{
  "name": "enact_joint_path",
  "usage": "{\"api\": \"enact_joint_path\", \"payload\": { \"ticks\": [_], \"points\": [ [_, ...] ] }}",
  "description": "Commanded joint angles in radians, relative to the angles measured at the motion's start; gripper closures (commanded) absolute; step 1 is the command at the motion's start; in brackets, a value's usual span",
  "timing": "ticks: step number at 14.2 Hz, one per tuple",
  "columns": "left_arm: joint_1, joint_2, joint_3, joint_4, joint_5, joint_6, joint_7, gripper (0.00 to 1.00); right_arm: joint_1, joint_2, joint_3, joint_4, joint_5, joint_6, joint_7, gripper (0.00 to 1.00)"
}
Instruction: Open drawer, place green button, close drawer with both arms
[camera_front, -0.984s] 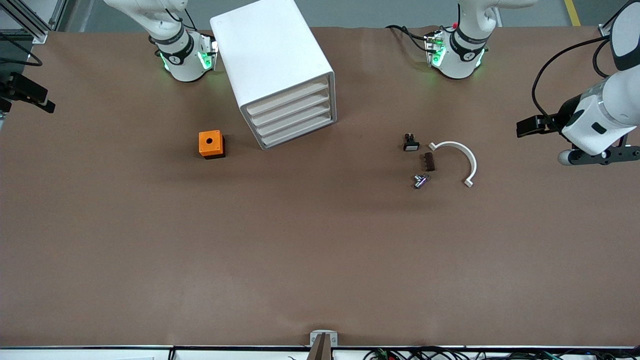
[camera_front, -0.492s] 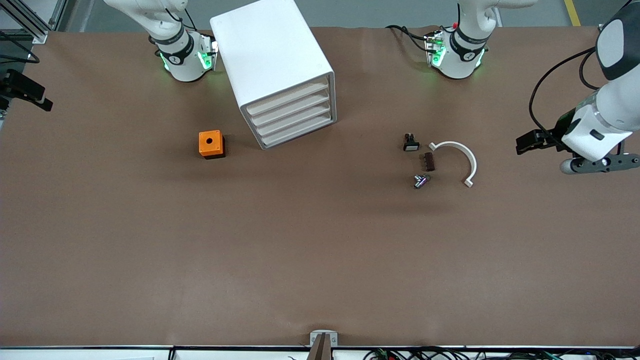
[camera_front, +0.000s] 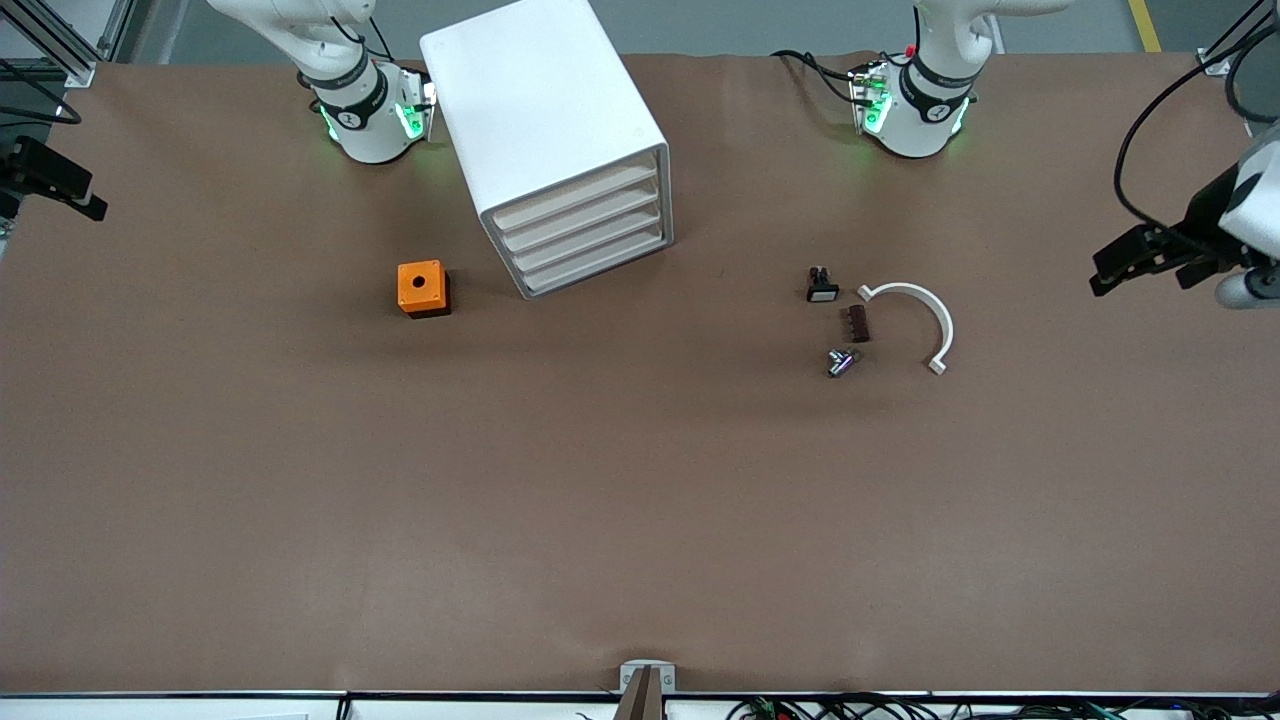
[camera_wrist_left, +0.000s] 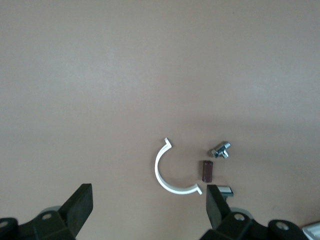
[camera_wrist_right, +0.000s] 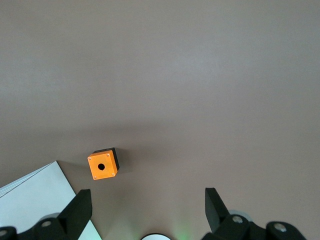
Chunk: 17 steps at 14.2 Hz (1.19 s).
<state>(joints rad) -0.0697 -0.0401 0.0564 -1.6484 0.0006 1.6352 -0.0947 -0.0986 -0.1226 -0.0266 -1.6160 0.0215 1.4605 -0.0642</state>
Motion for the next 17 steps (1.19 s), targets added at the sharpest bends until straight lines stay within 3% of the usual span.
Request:
{"api": "enact_joint_path", "payload": {
  "ticks": [1,5,17],
  "points": [
    [-0.001,0.002,-0.001,0.074,0.012,-0.098,0.032,0.00,-0.007,-0.014,0.005,0.001,0.015,-0.012,0.015,0.00],
    [-0.001,-0.007,-0.001,0.076,0.009,-0.162,0.032,0.00,-0.010,-0.014,0.002,-0.001,0.015,-0.012,0.015,0.00],
    [-0.001,-0.007,-0.001,0.084,-0.016,-0.163,0.032,0.00,-0.010,-0.015,0.002,-0.005,0.005,-0.012,0.011,0.00]
  ]
}}
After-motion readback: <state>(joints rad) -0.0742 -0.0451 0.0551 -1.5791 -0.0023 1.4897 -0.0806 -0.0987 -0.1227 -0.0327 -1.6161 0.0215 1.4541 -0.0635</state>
